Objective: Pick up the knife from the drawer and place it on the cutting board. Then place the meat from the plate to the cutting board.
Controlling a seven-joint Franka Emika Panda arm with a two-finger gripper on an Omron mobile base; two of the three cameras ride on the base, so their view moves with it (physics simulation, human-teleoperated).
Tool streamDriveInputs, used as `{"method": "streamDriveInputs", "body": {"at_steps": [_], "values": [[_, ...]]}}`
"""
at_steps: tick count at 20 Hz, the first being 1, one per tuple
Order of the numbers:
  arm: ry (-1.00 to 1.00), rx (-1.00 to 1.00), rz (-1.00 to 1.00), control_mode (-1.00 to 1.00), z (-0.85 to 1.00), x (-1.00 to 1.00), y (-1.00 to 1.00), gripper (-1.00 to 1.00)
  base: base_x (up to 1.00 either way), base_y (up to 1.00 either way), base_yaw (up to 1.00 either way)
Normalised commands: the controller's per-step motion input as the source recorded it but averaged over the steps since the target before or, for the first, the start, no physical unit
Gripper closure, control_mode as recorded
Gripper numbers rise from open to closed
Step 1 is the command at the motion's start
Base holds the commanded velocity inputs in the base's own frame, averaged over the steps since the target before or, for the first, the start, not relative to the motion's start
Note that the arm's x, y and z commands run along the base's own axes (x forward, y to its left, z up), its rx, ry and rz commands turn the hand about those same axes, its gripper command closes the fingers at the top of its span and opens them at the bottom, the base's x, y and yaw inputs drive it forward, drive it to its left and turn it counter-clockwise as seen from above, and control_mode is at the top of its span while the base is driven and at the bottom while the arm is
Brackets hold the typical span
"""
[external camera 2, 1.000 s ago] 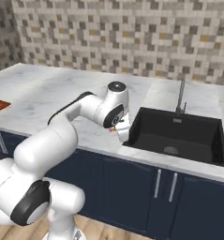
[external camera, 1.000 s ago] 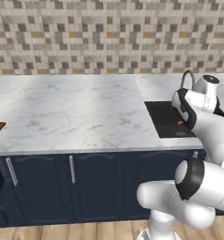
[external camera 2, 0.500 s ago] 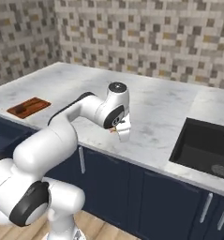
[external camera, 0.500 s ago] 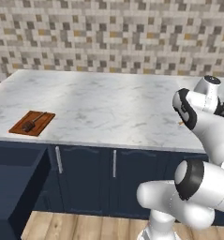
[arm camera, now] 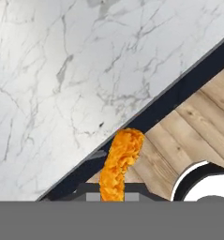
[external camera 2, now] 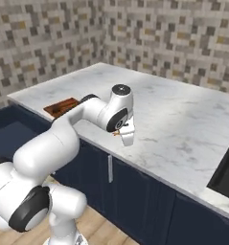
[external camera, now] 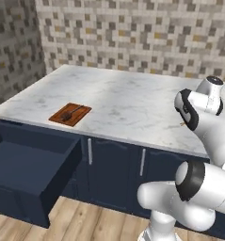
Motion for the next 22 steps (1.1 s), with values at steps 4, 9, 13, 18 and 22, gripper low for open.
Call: {"method": "streamDriveInputs", "body": {"at_steps": [4,9,13,18,22], "values": [[0.00,0.00,0.00,1.00,0.00,0.00,0.00,1.00,0.00,0.03,0.39],[0.00,0.00,0.00,1.00,0.00,0.00,0.00,1.00,0.04,0.03,0.39],[0.00,0.00,0.00,1.00,0.00,0.00,0.00,1.00,0.22,0.03,0.38],[0.00,0.00,0.00,1.00,0.00,0.00,0.00,1.00,0.37,0.00,0.34],[0.00,0.00,0.00,1.00,0.00,0.00,0.00,1.00,0.43,0.00,0.32]]}}
